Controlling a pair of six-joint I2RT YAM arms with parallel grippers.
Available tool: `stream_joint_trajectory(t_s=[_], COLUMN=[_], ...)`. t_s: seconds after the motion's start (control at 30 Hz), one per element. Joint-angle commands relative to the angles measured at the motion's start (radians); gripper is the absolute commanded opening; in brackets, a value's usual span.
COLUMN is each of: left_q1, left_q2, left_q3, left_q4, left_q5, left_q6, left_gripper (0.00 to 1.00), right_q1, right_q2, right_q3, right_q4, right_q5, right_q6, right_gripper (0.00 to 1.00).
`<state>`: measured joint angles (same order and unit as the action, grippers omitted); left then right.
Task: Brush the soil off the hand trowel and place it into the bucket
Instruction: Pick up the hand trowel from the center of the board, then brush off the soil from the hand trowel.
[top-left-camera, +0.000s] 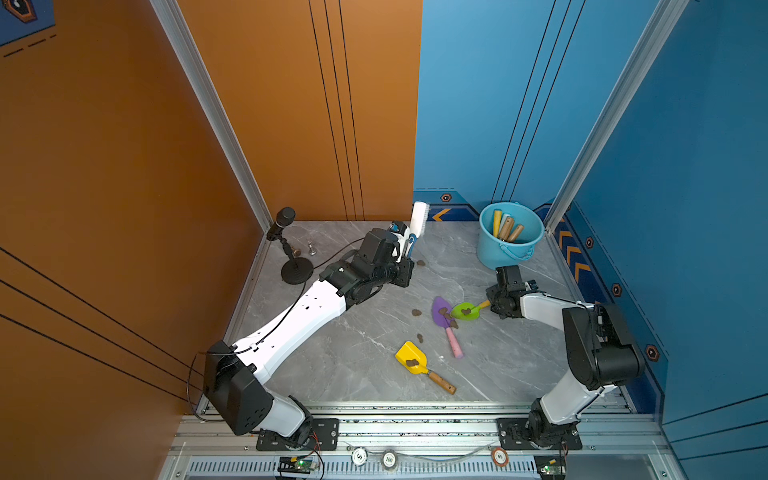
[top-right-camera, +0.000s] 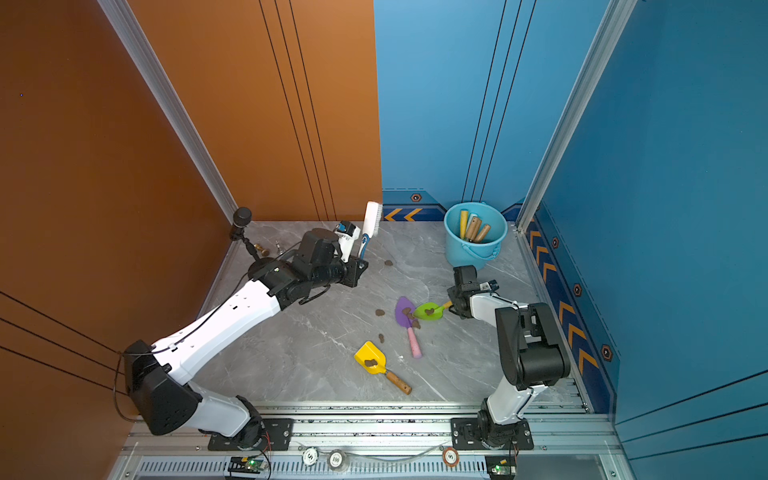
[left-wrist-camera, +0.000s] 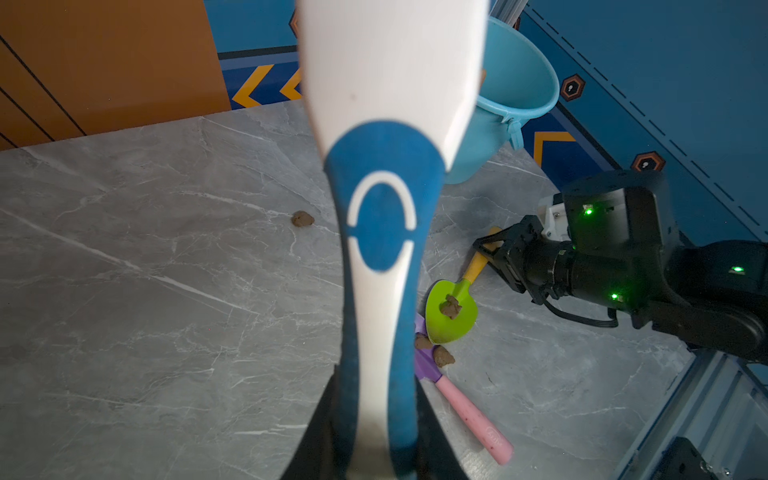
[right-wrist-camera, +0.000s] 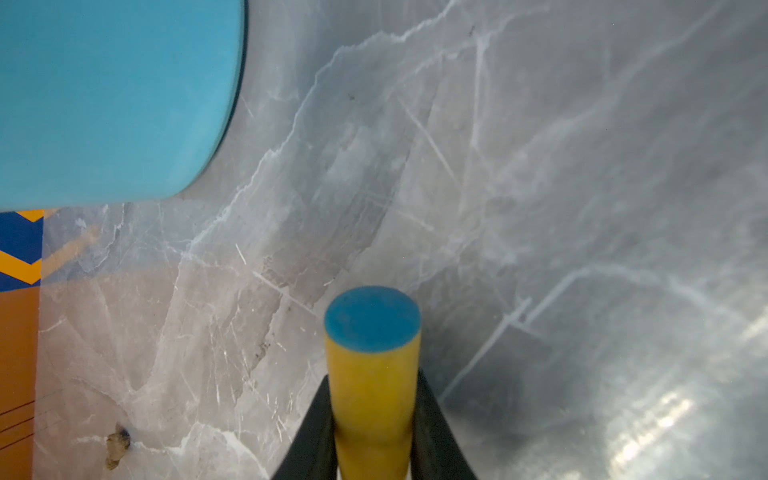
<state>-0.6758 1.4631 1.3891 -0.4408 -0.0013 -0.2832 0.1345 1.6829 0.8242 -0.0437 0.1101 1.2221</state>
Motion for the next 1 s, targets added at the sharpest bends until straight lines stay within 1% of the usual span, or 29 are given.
stream_joint_trajectory(t_s=[0.0, 0.07, 0.23, 0.33, 0.47, 0.53, 0.63, 0.77, 0.83, 0.97], left_q1=[-0.007, -0.005, -0.005, -0.005, -0.011, -0.02, -0.046, -0.132, -0.163, -0.168], left_q2=[-0.053, -0.068, -0.122, -0.154, -0.167, -0.169, -0.167, -0.104, -0.059, 0.044], left_q3=[-0.02, -0.028, -0.071, -0.099, -0.105, -0.116, -0.152, -0.178, -0.162, -0.121], left_q4=[-0.054, -0.073, -0.113, -0.16, -0.256, -0.282, -0.284, -0.289, -0.301, -0.301], left_q5=[-0.056, -0.078, -0.12, -0.136, -0.224, -0.267, -0.31, -0.406, -0.438, -0.443], left_q6=[0.061, 0.082, 0.128, 0.215, 0.302, 0.321, 0.335, 0.382, 0.384, 0.368], left_gripper=[0.0, 0.0, 0.0, 0.0, 0.0, 0.0, 0.0, 0.0, 0.0, 0.0], right_q1=[0.005, 0.012, 0.064, 0.125, 0.186, 0.21, 0.23, 0.252, 0.263, 0.277], right_q2=[-0.018, -0.031, -0.095, -0.109, -0.073, -0.052, 0.002, 0.11, 0.156, 0.23], right_q3=[0.036, 0.076, 0.172, 0.238, 0.336, 0.378, 0.438, 0.571, 0.634, 0.732], right_q4=[-0.03, -0.05, -0.098, -0.127, -0.153, -0.142, -0.106, -0.115, -0.141, -0.22], right_q5=[0.027, 0.031, 0.054, 0.083, 0.034, 0.011, -0.068, -0.194, -0.233, -0.255], right_q6=[-0.115, -0.18, -0.335, -0.437, -0.543, -0.576, -0.612, -0.657, -0.686, -0.736], right_gripper=[0.15, 0.12, 0.1, 0.1, 0.1, 0.09, 0.1, 0.09, 0.09, 0.09])
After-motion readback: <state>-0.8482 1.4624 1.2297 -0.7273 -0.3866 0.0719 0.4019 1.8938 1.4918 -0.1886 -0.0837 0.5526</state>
